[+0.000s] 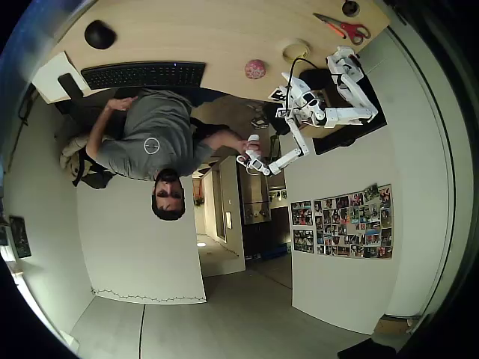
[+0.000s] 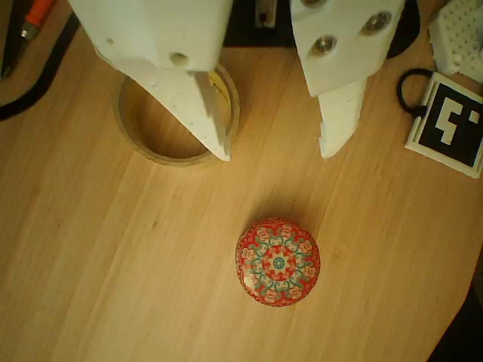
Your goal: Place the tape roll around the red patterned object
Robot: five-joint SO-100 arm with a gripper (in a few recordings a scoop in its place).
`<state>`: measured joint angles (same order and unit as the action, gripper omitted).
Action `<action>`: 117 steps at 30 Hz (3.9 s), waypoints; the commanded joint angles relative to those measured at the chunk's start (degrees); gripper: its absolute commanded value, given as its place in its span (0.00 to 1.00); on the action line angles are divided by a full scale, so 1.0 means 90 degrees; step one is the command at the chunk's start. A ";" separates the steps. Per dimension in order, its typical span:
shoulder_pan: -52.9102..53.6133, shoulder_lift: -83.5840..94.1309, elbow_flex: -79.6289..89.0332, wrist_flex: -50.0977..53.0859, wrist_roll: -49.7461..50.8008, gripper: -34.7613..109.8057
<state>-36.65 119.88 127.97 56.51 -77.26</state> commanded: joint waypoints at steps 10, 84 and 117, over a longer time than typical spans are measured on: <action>-0.0371 -0.2158 -0.3184 0.0557 -0.0264 0.43; -0.1016 -0.4385 -0.6221 0.1377 0.1592 0.24; -0.0684 -0.3750 -0.4229 -0.0391 0.1338 0.24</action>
<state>-42.63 81.39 91.76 52.29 -64.34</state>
